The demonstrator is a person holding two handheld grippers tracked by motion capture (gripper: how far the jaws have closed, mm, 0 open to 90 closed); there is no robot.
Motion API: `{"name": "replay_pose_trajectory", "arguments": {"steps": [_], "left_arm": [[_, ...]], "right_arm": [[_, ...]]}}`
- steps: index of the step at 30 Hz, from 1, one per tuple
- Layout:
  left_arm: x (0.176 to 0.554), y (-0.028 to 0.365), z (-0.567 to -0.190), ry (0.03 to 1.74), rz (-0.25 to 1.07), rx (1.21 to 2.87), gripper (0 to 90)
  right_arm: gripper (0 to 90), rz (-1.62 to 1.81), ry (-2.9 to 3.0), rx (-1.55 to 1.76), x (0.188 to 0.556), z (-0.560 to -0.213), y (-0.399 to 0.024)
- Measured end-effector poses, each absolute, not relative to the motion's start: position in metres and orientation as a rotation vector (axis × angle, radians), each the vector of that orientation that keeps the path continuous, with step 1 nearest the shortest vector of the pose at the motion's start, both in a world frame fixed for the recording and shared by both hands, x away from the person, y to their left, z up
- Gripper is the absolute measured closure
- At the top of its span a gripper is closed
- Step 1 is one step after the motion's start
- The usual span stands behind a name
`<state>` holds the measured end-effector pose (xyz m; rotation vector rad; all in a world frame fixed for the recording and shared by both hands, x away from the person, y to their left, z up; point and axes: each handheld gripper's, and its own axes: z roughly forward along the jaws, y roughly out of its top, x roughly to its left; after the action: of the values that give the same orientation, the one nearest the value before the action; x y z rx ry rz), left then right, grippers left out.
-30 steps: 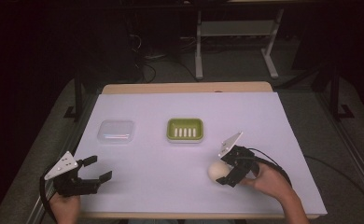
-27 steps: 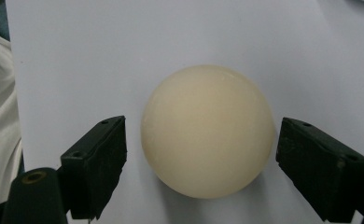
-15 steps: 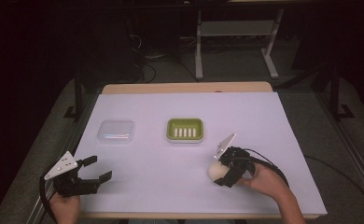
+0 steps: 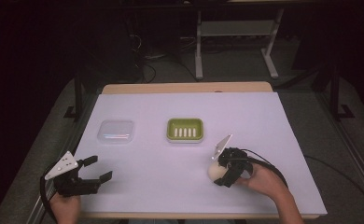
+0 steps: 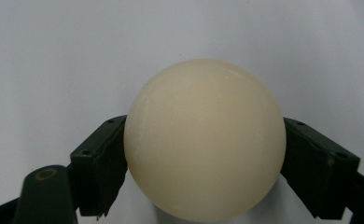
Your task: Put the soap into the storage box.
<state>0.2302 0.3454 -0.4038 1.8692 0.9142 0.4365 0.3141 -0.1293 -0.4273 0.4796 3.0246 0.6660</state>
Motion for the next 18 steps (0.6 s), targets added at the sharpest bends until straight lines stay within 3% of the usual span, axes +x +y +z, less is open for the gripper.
{"name": "replay_pose_trajectory", "arguments": {"steps": [18], "left_arm": [[0.2304,0.3466,-0.4034,0.911,0.433,1.865,13.2]], "right_arm": [[23.9,0.623,3.042,0.454,0.3145,-0.4242,-0.1250]]}}
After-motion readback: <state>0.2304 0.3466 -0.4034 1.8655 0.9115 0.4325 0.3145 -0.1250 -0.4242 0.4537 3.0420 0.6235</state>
